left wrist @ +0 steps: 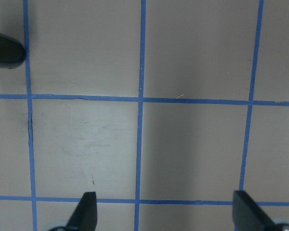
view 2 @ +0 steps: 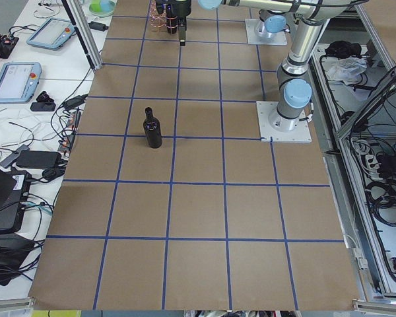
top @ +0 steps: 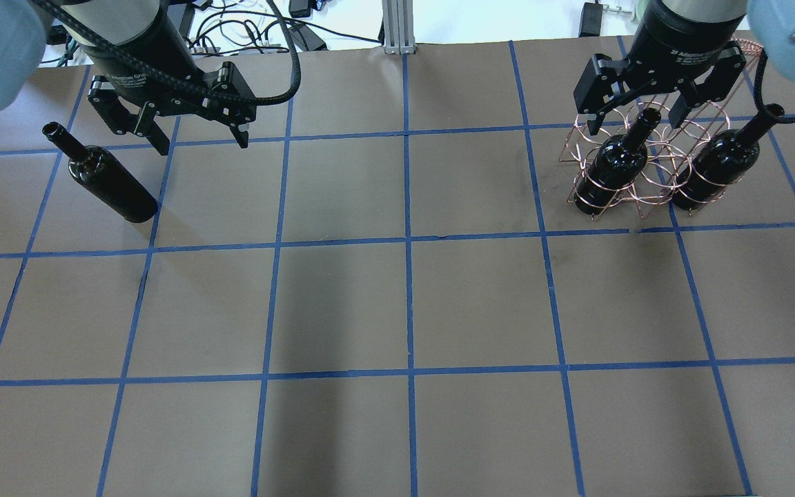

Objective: Place wine into wine basket
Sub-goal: 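Lower the left gripper over the neck of the lying dark wine bottle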

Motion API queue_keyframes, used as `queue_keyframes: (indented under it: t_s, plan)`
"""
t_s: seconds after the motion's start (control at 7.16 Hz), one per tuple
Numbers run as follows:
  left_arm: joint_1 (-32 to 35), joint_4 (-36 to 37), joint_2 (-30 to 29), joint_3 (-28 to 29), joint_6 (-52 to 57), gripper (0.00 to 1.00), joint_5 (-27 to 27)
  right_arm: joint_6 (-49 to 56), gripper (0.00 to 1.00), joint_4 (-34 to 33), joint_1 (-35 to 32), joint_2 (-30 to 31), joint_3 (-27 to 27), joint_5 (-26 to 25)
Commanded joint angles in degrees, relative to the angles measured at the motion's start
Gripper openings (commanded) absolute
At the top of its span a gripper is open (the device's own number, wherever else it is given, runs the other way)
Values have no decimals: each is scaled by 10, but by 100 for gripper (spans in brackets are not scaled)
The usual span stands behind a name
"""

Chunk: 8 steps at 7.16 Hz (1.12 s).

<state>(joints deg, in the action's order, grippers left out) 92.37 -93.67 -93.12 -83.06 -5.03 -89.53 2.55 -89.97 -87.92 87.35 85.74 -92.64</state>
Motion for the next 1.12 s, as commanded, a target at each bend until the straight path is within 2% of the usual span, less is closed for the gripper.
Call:
queue_keyframes:
  t_s: [0.0, 0.28, 0.42, 0.56, 0.84, 0.98]
  plan:
    - [0, 0, 0, -1, 1, 100, 0, 0, 100, 0, 0, 0, -1, 0]
    - [0, 6, 7, -18, 7, 100, -7, 0, 100, 0, -1, 0, 0, 1]
    - [-7, 7, 7, -25, 59, 100, -8, 0, 100, 2, -1, 2, 0, 0]
    - [-18, 43, 2, -26, 78, 100, -5, -1, 100, 0, -1, 3, 4, 1]
    - [-87, 54, 1, -22, 99, 100, -7, 0, 100, 0, -1, 3, 4, 0]
    - [-137, 53, -4, -19, 148, 100, -7, 0, 100, 0, 0, 3, 4, 0]
